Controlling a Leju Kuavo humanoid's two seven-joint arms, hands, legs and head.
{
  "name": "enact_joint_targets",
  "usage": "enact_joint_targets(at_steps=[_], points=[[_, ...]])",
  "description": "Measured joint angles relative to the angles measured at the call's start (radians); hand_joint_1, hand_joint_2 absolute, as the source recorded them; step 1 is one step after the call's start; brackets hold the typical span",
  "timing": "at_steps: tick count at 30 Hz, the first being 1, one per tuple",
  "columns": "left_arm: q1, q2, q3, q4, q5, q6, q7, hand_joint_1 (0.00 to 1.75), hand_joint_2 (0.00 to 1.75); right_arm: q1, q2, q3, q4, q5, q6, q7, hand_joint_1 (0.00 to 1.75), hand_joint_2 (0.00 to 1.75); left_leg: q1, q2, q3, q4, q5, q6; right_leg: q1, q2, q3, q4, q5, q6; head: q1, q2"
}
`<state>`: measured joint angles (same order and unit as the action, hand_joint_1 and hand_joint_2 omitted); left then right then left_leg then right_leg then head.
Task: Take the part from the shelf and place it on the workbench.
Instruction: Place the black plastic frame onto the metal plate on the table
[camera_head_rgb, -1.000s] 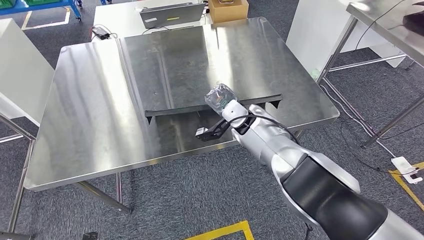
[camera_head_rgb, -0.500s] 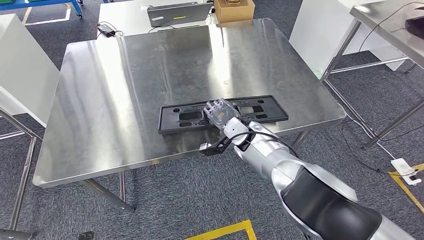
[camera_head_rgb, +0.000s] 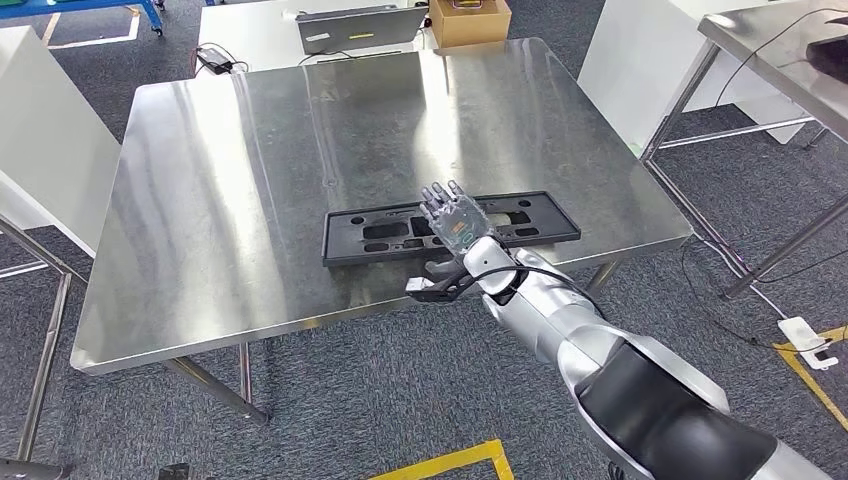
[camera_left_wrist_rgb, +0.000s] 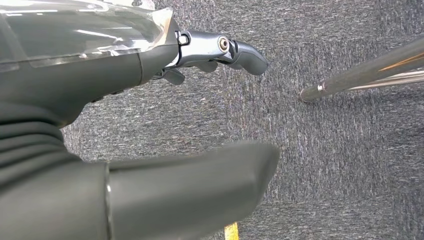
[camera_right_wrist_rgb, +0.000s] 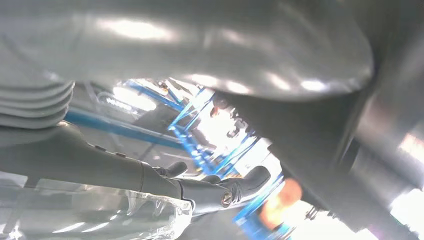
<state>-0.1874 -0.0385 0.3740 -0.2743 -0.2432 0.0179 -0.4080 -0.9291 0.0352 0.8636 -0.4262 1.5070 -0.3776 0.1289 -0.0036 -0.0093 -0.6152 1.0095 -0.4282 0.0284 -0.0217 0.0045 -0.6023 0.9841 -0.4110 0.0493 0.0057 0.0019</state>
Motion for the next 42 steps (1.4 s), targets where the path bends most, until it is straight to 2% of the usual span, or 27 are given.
enact_joint_targets(at_steps=[2,5,8,11,16,18,20,23,27,32,36,42], points=[[0.006,0.000,0.012,0.000,-0.002,0.000,-0.009,0.00,0.00,0.040,-0.006,-0.097,-0.100,-0.012,-0.067,-0.012,0.00,0.00,0.000,0.000,0.000,0.000,0.000,0.000,0.001,0.000,0.000,0.000,0.000,0.002,0.000,0.000],[0.022,-0.001,0.031,0.000,-0.012,0.002,-0.025,0.00,0.00,0.141,-0.013,-0.291,-0.347,-0.076,-0.124,-0.076,0.00,0.00,0.001,-0.001,0.000,0.000,0.000,0.000,0.002,-0.001,0.000,0.000,-0.001,0.002,0.000,0.000],[0.038,-0.001,0.047,0.000,-0.022,0.007,-0.033,0.00,0.00,0.234,-0.013,-0.464,-0.608,-0.133,-0.130,-0.125,0.00,0.00,0.002,-0.004,-0.001,-0.001,0.000,0.000,0.002,-0.003,-0.001,0.000,-0.002,0.003,0.000,0.000],[0.045,-0.001,0.055,0.000,-0.027,0.008,-0.036,0.00,0.00,0.282,-0.015,-0.558,-0.752,-0.140,-0.125,-0.142,0.00,0.00,0.002,-0.005,-0.001,-0.001,0.000,0.000,0.002,-0.003,0.000,0.000,-0.003,0.004,0.000,0.000],[0.045,-0.001,0.066,0.000,-0.030,0.008,-0.038,0.00,0.00,0.325,-0.014,-0.622,-0.855,-0.145,-0.141,-0.156,0.00,0.00,0.002,-0.003,-0.001,-0.001,0.000,0.001,0.001,-0.003,0.000,0.000,-0.003,0.005,0.000,0.000],[0.046,-0.001,0.070,0.000,-0.030,0.010,-0.039,0.00,0.00,0.343,-0.013,-0.643,-0.890,-0.202,-0.184,-0.175,0.00,0.00,0.002,-0.004,-0.001,-0.001,0.000,0.002,0.001,-0.004,0.000,0.000,-0.003,0.005,0.000,0.000],[0.050,-0.001,0.078,0.000,-0.030,0.018,-0.043,0.00,0.00,0.385,-0.014,-0.674,-0.970,-0.324,-0.228,-0.211,0.00,0.00,0.002,-0.006,0.000,0.000,0.000,0.002,0.001,-0.005,0.000,0.000,-0.003,0.005,0.000,0.000],[0.069,0.001,0.102,0.000,-0.022,0.031,-0.057,0.00,0.00,0.504,-0.020,-0.733,-1.164,-0.546,-0.254,-0.288,0.00,0.00,0.002,-0.007,0.000,-0.001,-0.002,0.003,0.001,-0.005,0.001,0.000,-0.004,0.006,0.000,0.000],[0.095,0.004,0.142,0.000,-0.010,0.047,-0.082,0.00,0.00,0.706,-0.026,-0.803,-1.396,-0.784,-0.234,-0.424,0.00,0.00,0.002,-0.007,0.000,-0.001,-0.007,0.004,0.001,-0.005,0.002,-0.001,-0.008,0.008,0.000,0.000],[0.111,0.004,0.203,0.000,0.011,0.058,-0.097,0.00,0.00,0.943,-0.004,-0.818,-1.533,-1.033,-0.172,-0.575,0.00,0.00,0.002,-0.006,0.002,-0.001,-0.011,0.004,0.001,-0.005,0.003,-0.001,-0.011,0.008,0.000,0.000],[0.120,0.001,0.255,0.000,0.025,0.071,-0.095,0.00,0.00,1.043,0.035,-0.820,-1.574,-1.092,-0.122,-0.616,0.00,0.00,0.002,-0.006,0.004,-0.001,-0.011,0.004,0.001,-0.004,0.004,-0.001,-0.012,0.009,0.000,0.000],[0.129,-0.005,0.302,0.000,0.023,0.087,-0.089,0.00,0.00,1.089,0.072,-0.820,-1.600,-1.097,-0.094,-0.622,0.00,0.00,0.002,-0.005,0.006,-0.001,-0.011,0.004,0.001,-0.004,0.006,-0.001,-0.012,0.009,0.000,0.000]])
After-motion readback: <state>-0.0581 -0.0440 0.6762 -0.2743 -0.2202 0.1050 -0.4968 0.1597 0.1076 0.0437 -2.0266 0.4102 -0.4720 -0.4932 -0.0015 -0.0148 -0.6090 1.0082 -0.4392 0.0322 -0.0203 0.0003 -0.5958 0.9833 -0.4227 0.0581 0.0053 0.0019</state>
